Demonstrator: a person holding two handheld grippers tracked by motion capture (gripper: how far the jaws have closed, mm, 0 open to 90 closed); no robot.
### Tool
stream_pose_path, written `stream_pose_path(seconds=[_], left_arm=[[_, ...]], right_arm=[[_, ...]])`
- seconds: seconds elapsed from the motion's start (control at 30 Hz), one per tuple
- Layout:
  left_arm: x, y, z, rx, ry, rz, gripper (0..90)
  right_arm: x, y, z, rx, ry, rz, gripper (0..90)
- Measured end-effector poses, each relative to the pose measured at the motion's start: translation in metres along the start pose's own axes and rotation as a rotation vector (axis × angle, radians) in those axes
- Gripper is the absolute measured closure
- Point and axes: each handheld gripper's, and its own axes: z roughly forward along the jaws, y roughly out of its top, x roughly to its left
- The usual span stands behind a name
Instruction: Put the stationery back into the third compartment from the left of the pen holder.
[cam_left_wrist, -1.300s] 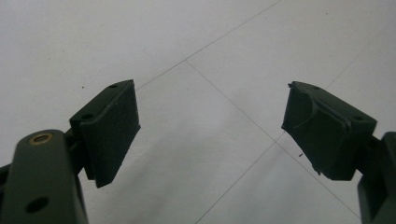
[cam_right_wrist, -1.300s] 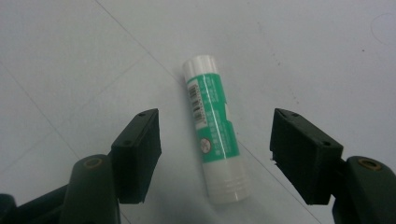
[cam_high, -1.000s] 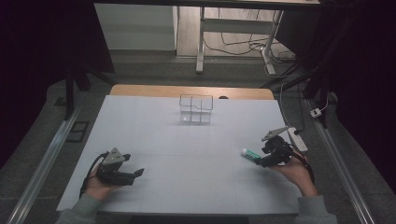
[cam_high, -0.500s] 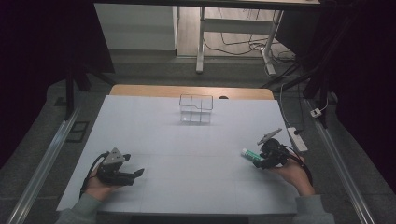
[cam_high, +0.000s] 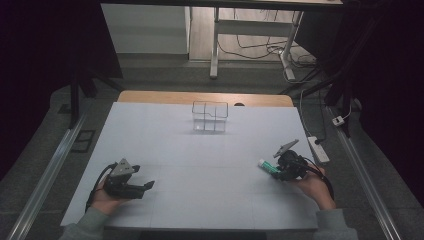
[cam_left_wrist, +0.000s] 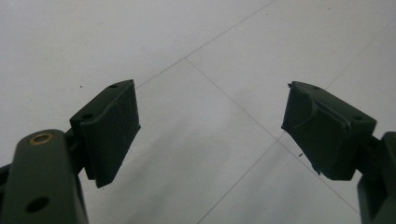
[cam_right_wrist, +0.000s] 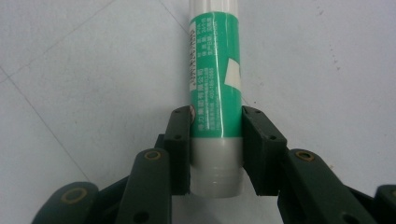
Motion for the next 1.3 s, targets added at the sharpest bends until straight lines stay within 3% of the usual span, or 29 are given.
stream_pose_path(seconds=[0.27,0.57,0.97,1.3], left_arm=[[0.000,0.000,0.000,-0.007,0.003,0.003,18.0],[-0.001,0.001,-0.001,-0.020,0.009,0.006,18.0],[-0.003,0.003,-0.001,-0.027,0.014,0.021,18.0],[-0.014,0.013,0.002,-0.033,0.003,0.082,17.9]], right_arm=[[0.001,0.005,-0.015,-0.124,0.052,0.040,65.2],[0.009,0.016,-0.021,-0.195,0.094,0.055,65.2],[0.018,0.026,-0.018,-0.225,0.123,0.066,65.1],[0.037,0.043,-0.013,-0.248,0.187,0.053,65.1]])
